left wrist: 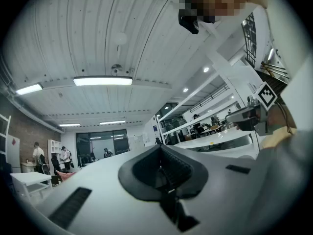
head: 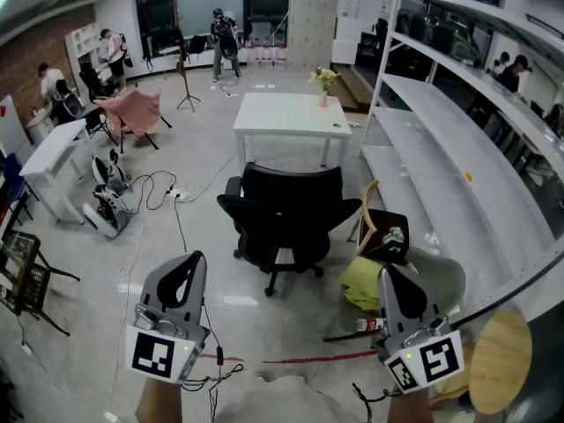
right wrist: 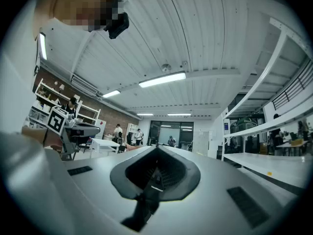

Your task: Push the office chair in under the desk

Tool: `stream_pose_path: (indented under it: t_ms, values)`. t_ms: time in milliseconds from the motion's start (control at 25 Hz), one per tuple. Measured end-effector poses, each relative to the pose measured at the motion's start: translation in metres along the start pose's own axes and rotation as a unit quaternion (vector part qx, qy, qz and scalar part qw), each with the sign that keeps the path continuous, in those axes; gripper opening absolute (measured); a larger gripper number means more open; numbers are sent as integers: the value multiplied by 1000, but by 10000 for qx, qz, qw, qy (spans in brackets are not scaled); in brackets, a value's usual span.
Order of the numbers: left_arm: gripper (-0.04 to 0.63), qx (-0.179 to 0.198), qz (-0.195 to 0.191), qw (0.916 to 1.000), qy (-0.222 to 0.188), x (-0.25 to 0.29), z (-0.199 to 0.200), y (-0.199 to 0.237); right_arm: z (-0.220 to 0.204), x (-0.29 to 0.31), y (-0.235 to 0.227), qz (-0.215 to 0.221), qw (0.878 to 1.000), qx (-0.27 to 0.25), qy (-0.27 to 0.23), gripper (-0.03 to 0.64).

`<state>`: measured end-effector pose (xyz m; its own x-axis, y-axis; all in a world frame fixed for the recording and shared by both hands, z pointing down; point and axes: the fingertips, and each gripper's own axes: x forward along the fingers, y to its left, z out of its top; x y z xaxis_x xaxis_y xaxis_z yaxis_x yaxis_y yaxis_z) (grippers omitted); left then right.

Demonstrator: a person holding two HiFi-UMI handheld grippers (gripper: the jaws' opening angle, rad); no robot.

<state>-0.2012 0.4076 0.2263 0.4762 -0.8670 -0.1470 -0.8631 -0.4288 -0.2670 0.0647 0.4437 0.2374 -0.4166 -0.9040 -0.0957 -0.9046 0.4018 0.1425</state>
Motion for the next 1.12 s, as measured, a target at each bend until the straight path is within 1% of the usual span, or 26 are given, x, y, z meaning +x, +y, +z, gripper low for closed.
stream_pose_path:
  t_ms: [240,320,520,600,680,760,840,880,920,960,1120]
  values:
    - [6,31,-25,10000,74,6,-2,-12,-6,-3,-12,-17,9999,106,-50,6]
    - [6,22,-46,9998,178,7,-6,-16,-10,-5,-18,-21,9999,153,-26,6]
    - [6,103,10,9996,268,15,-5,-24,-14,-8,-29,66,9999,137,73,6]
    - [6,190,-55,9985,517,19,-12,-31,-17,-9,-30,206,9997,89,119,6]
    - [7,285,-186,9961,812,22,-24,-43,-26,-10,-31,436,9986,35,298,6]
    - [7,318,-275,9944,974,25,-32,-55,-40,-10,-34,653,9963,28,559,6]
    - [8,382,-300,9932,1055,28,-37,-63,-53,-9,-40,770,9942,-44,755,8]
    - [11,446,-304,9927,1079,30,-39,-66,-59,-9,-44,801,9933,-127,825,15]
    - [36,528,-315,9921,1095,32,-41,-70,-64,-8,-48,830,9924,-223,879,26]
    - [48,625,-338,9913,1108,35,-44,-74,-69,-7,-52,866,9915,-317,922,40]
    - [103,1070,-478,9854,1239,46,-57,-84,-86,2,-64,1081,9858,-602,1134,119]
